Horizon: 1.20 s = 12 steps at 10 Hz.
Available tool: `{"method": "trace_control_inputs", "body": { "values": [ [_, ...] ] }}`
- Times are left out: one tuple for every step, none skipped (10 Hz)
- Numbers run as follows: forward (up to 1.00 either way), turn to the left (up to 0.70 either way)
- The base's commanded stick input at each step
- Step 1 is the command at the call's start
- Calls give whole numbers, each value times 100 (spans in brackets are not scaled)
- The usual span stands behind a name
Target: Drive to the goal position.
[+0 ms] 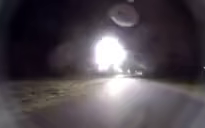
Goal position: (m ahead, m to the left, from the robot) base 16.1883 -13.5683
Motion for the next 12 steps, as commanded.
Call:
{"method": "trace_control_inputs", "body": {
  "values": [
    [70, -26],
    [70, -27],
    [70, -27],
    [70, -26],
    [70, -19],
    [70, 0],
    [70, 0],
    [70, 0],
    [70, 0],
    [71, 0],
    [80, 0],
    [85, 10]
  ]
}}
